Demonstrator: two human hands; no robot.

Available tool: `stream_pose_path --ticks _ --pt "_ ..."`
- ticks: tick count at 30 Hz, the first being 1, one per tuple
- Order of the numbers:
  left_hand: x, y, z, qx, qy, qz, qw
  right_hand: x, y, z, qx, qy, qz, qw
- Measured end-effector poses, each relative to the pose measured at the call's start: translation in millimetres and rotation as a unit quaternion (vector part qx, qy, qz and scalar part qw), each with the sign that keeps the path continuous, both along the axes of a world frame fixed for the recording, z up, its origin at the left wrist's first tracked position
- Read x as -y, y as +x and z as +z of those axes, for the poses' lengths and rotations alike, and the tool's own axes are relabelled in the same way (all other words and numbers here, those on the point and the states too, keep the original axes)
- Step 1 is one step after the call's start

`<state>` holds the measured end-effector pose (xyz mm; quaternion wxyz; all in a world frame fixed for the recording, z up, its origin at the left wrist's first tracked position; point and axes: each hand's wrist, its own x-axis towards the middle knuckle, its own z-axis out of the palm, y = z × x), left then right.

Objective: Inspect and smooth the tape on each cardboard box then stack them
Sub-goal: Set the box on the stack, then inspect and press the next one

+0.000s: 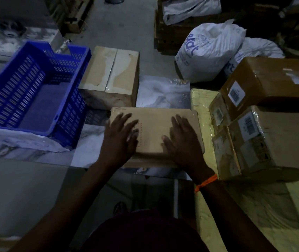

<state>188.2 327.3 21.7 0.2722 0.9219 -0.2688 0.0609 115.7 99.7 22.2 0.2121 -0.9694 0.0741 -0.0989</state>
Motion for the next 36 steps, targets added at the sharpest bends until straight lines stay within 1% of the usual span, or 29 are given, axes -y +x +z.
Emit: stream_pose_path --ticks 3,5,9,11,16,19,21,24,26,28,31,33,35,36 --pt "24.1 5.4 -3.1 -0.035 0.105 -0.054 0.992 -13.0 18.2 -4.0 -0.081 -0.071 0.043 0.993" --pt "30.0 3.0 -13.6 -0.024 0.155 -0.059 0.986 -15.5 20.2 -8.0 -0.098 -0.101 0.043 0.989" --pt "28.1 2.3 -20.8 -0.002 0.177 -0.056 0.983 -16.3 18.9 -14.7 -0.093 -0.102 0.038 0.99" --pt "29.4 2.9 -17.4 -0.01 0.183 -0.058 0.981 -16.2 21.2 -14.8 -0.096 -0.098 0.035 0.99" --pt "26.3 -3.1 -8.7 -0.041 0.175 -0.066 0.981 -14.1 16.1 -12.1 -0.097 -0.086 0.044 0.991" --pt "17.7 -19.9 -8.6 -0.041 0.17 -0.046 0.983 -11.5 -4.3 -14.4 -0.062 -0.063 0.045 0.995" --pt "7.2 -32.6 -13.9 -0.026 0.164 -0.042 0.985 -11.7 -21.2 -17.7 -0.04 -0.084 0.04 0.995" --pt "-6.9 -44.2 -25.0 0.008 0.184 -0.066 0.981 -14.8 -42.2 -25.0 -0.006 -0.14 0.037 0.989" --pt "-8.1 -44.7 -27.6 0.017 0.184 -0.068 0.98 -15.0 -46.9 -30.0 0.015 -0.158 0.033 0.987" --pt "-5.7 -43.4 -27.1 0.015 0.181 -0.064 0.981 -15.8 -44.5 -31.9 0.023 -0.162 0.026 0.986" --pt "-5.4 -39.9 -25.1 -0.012 0.181 -0.064 0.981 -17.1 -41.0 -33.3 0.02 -0.159 0.025 0.987" --pt "-6.1 -36.4 -21.5 -0.025 0.153 -0.059 0.986 -14.4 -38.0 -31.9 0.011 -0.144 0.03 0.989" --pt "-7.0 -30.7 -11.4 -0.027 0.086 -0.043 0.995 -6.0 -31.9 -25.3 0.021 -0.093 0.032 0.995" --pt "-7.7 -25.6 -6.2 -0.023 0.043 -0.024 0.999 0.5 -27.5 -21.4 0.048 -0.065 0.023 0.996"
